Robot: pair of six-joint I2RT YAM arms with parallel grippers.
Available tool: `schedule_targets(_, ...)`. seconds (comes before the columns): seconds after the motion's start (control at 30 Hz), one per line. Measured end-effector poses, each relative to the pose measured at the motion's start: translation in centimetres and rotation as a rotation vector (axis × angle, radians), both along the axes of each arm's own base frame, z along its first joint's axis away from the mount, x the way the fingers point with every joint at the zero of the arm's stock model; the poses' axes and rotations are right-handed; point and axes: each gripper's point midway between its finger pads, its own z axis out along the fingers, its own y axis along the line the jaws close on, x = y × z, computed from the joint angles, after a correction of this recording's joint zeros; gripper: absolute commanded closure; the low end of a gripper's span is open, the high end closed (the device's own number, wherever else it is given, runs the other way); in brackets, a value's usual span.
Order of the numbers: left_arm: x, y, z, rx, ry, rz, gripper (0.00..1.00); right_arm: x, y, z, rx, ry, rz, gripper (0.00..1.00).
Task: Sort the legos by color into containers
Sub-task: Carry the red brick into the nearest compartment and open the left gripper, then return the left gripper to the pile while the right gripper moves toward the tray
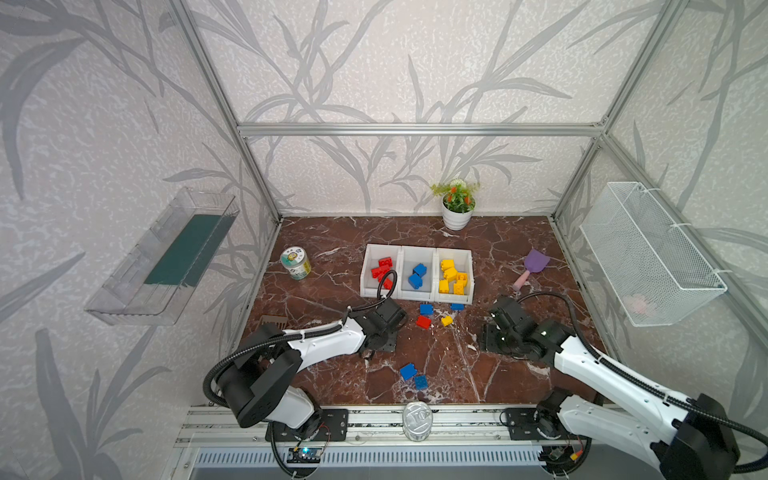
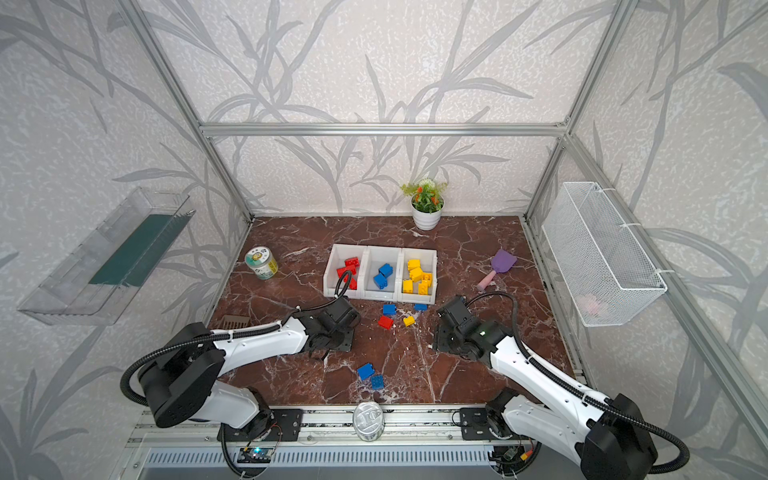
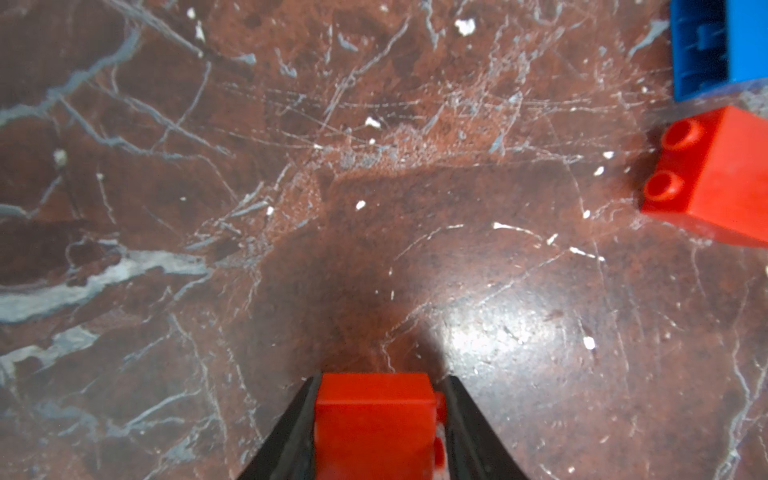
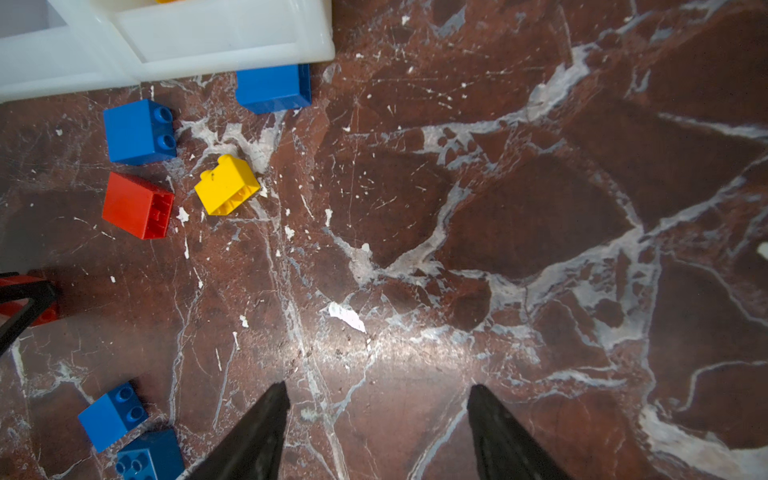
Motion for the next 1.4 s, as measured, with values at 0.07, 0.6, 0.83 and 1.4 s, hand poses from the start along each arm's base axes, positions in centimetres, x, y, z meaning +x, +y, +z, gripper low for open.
schedule_targets(0.07,0.0,0.0,0.0,0.002,-0.002,-0.002,0.61,-0.1,-0.1,0.0,0.001,0.001,-0.003,0.31)
schedule_targets(0.6,13.9,-0.4,12.9,-0.126,-0.323,0.082,0.63,-0.4,-0.5,1.0,0.03,-0.04,-0.026,0.31)
schedule_targets(0.83,18.9,0.8,11.6,-0.073,-0.308,0.104,0.61,-0.8,-1.1,1.8,0.044,-0.067,-0.044,0.31)
schedule_targets(1.4,19.4,2.0,9.0,-0.025,-0.22,0.113,0.31,-1.4,-1.8,1.8,0.027,-0.058,-0.056,0.31)
